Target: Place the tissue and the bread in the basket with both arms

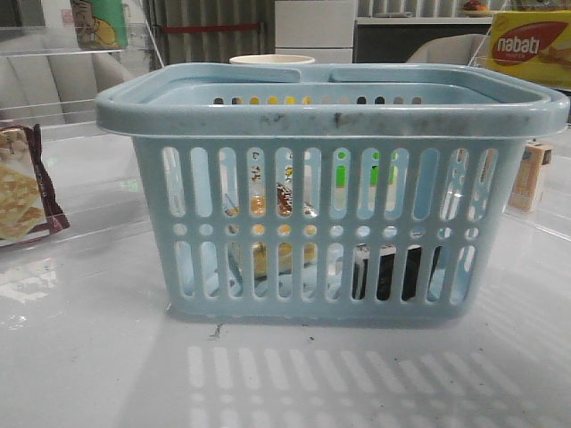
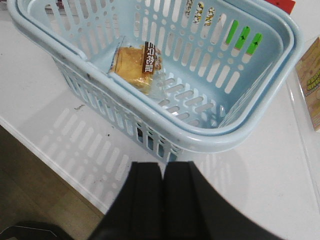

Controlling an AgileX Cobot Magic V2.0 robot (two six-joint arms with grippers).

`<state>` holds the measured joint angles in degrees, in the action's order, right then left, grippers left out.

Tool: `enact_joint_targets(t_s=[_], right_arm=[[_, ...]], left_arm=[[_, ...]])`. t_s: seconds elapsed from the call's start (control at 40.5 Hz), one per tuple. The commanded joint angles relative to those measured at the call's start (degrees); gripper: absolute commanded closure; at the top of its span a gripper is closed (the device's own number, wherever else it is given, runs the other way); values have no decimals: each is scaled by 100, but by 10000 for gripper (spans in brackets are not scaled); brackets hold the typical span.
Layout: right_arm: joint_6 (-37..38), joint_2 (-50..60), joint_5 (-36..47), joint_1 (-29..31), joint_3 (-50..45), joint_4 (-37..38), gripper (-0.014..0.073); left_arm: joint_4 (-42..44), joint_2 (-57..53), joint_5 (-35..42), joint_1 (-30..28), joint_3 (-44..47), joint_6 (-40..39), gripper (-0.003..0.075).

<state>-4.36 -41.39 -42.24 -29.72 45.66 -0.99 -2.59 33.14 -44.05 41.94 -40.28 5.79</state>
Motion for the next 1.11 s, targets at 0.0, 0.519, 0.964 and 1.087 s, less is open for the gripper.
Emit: enact_joint_targets(t_s=[0.0,0.519,0.964,1.087], right_arm=[[-62,23,363,16,142,39,538],[-62,23,358,16,142,39,538],[-62,23,358,16,142,39,538],[-62,23,358,16,142,39,538]], left_arm=[[-23,8,452,17,-158,-2,624],[43,-1503,1616,-2002,714,9,624],[-57,-3330,3954,-3816,3556,9,624],[-57,-3463,4405,-3817,3969,9,624]])
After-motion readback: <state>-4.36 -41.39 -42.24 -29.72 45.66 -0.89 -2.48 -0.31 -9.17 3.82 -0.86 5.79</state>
